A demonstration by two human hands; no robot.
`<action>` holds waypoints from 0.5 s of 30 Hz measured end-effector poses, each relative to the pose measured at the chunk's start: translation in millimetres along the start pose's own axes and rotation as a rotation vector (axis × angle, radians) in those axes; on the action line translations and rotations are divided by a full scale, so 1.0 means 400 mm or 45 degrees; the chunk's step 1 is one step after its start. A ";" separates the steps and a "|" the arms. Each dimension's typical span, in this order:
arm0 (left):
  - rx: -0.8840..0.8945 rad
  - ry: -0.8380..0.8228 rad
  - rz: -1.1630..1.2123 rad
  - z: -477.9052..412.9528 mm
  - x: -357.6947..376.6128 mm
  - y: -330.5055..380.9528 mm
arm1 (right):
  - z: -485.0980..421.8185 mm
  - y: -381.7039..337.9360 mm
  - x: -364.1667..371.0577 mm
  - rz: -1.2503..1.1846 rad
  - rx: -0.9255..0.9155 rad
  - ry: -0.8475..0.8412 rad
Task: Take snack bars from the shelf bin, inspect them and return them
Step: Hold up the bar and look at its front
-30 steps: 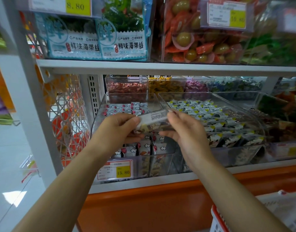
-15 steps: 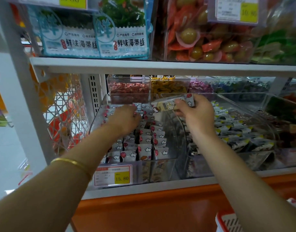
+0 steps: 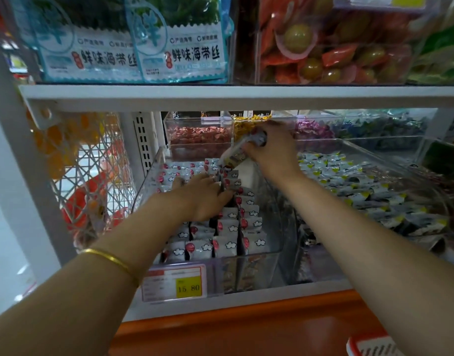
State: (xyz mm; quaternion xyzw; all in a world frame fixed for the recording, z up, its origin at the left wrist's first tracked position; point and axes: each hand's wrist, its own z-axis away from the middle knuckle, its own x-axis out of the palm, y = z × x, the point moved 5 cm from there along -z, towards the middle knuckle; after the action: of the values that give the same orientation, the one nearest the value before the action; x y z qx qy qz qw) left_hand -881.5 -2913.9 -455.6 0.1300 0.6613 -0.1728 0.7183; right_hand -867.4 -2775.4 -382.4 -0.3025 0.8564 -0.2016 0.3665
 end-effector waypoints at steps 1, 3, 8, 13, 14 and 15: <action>0.002 0.005 0.025 0.016 0.003 0.001 | -0.008 -0.009 0.019 0.017 -0.034 -0.056; 0.015 0.041 0.088 0.039 0.006 0.005 | -0.014 -0.027 0.062 0.090 -0.098 -0.184; 0.050 0.118 0.159 0.064 -0.003 0.010 | -0.022 -0.049 0.159 0.348 -0.187 -0.480; 0.032 0.192 0.225 0.080 0.005 -0.018 | -0.009 -0.021 0.232 0.650 -0.180 -0.953; 0.014 0.182 0.226 0.083 0.007 -0.026 | -0.014 -0.017 0.233 0.612 -0.148 -0.963; -0.002 0.166 0.222 0.084 0.009 -0.030 | -0.021 -0.016 0.228 0.516 -0.102 -0.935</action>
State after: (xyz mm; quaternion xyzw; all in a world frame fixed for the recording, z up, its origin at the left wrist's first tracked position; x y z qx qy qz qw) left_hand -855.7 -2938.9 -455.4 0.1973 0.6930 -0.1001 0.6861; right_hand -921.2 -2839.8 -419.4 -0.1936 0.7182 0.0293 0.6677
